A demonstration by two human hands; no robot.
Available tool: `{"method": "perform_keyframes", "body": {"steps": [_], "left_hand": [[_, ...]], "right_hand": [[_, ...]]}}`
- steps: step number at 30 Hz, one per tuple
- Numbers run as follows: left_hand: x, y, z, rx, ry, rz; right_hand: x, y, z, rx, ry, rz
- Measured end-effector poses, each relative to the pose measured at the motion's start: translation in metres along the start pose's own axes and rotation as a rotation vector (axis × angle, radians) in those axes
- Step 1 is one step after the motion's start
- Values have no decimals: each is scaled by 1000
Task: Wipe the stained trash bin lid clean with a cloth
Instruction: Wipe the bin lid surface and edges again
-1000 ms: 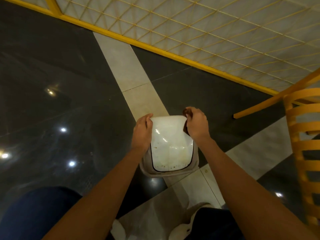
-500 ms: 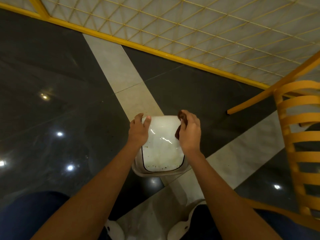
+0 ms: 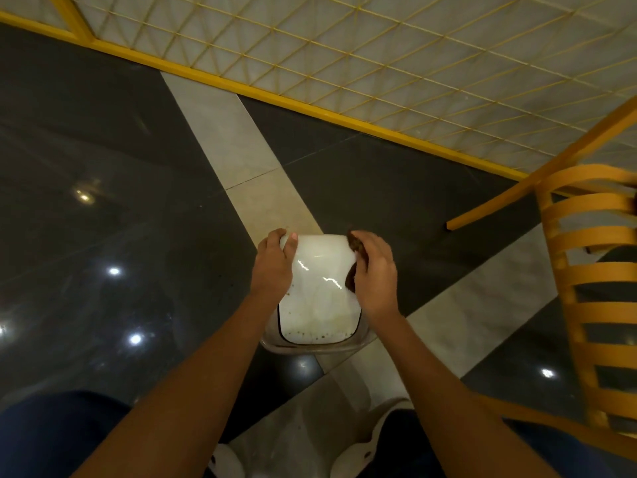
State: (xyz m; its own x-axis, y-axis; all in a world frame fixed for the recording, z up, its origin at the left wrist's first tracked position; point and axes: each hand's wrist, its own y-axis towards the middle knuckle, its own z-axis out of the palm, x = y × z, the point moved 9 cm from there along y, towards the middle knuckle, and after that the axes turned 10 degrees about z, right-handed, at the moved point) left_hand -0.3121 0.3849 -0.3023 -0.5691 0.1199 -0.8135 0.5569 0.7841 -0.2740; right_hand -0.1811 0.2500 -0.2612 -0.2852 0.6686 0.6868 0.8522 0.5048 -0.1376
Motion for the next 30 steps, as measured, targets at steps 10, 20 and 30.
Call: {"method": "perform_keyframes", "body": {"steps": [10, 20, 30], "left_hand": [[-4, -1, -2, 2, 26, 6], [-3, -2, -2, -1, 12, 6], [3, 2, 1, -5, -8, 5]], "right_hand": [[4, -1, 0, 5, 65, -5], [8, -27, -2, 20, -125, -221], [21, -27, 22, 194, -327, -354]]}}
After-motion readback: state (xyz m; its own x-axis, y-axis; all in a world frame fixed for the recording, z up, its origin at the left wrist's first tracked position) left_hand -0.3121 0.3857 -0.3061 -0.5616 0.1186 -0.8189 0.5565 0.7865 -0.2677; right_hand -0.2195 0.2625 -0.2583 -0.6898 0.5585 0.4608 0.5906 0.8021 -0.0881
